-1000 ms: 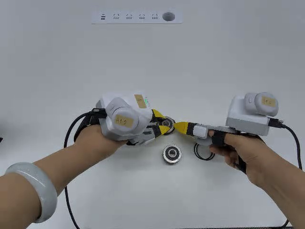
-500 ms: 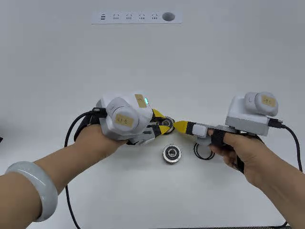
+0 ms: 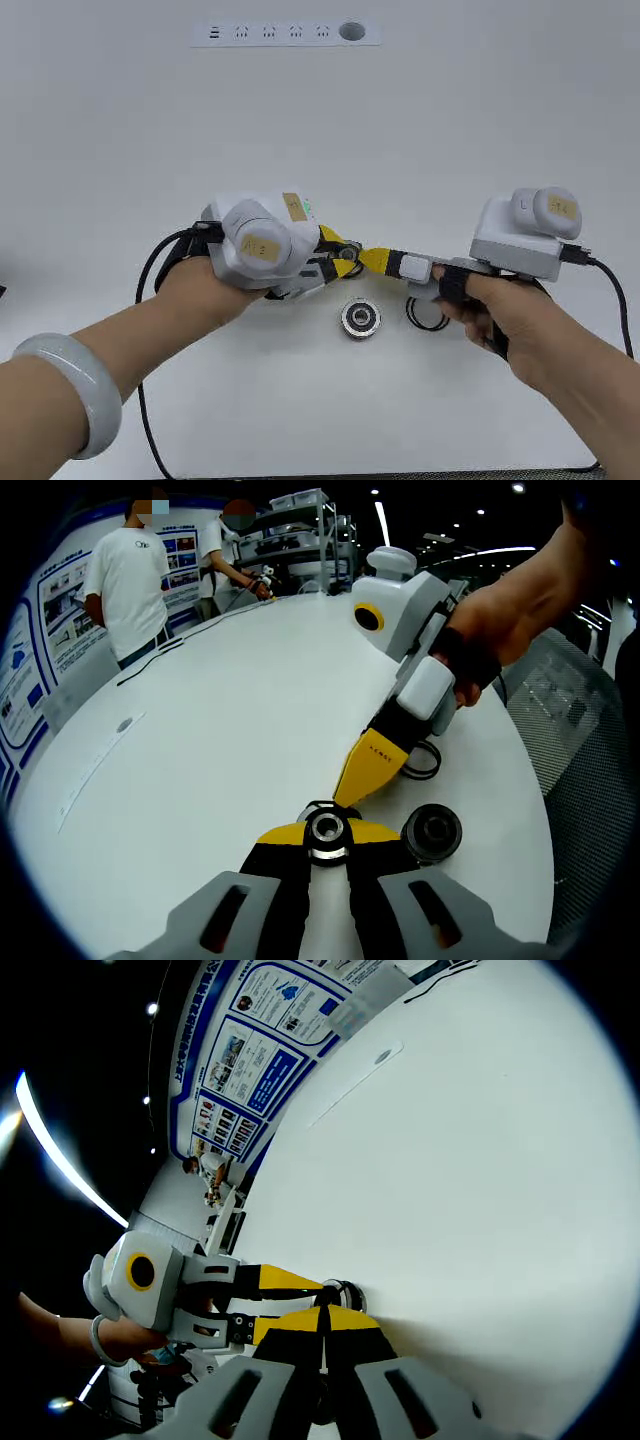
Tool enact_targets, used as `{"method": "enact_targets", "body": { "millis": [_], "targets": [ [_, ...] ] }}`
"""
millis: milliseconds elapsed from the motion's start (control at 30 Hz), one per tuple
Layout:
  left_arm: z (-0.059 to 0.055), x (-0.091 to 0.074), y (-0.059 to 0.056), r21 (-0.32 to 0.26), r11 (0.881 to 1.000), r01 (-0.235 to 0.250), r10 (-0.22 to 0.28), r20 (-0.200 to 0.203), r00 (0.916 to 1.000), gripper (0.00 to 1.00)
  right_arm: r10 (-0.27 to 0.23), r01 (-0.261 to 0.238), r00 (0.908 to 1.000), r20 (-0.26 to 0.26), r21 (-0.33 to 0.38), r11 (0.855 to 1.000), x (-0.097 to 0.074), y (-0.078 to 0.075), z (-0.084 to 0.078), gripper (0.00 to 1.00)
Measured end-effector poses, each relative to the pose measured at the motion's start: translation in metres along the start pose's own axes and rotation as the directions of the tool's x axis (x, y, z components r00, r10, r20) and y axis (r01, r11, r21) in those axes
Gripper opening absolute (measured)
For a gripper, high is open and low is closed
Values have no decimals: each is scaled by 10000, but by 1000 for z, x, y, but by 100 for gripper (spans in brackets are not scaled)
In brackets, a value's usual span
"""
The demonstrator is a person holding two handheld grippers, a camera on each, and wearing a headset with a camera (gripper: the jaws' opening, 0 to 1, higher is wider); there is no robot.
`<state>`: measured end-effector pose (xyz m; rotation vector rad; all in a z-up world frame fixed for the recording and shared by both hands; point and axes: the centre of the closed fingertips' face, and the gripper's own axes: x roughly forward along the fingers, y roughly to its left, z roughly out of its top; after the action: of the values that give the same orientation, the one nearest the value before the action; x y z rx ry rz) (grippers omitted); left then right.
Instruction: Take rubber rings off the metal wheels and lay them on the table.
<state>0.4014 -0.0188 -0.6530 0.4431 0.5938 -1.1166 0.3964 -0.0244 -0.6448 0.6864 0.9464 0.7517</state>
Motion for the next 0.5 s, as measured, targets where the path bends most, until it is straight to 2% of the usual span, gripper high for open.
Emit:
{"method": "enact_targets", "body": {
  "millis": [300,433,467,500],
  "targets": [
    [0,0,0,10,10000,14,-14,1,10000,13,202,-202,9998,54,36,9998,0,6,1,1],
    [0,0,0,17,10000,19,-19,2,10000,13,427,-427,9991,-3,-13,9991,0,13,-1,1],
    [0,0,0,25,10000,21,-21,-4,10000,13,732,-734,9970,256,59,9973,-1,19,3,1],
    [0,0,0,25,10000,22,-22,-4,10000,13,532,-533,9985,141,33,9986,-3,17,2,1]
  ]
}}
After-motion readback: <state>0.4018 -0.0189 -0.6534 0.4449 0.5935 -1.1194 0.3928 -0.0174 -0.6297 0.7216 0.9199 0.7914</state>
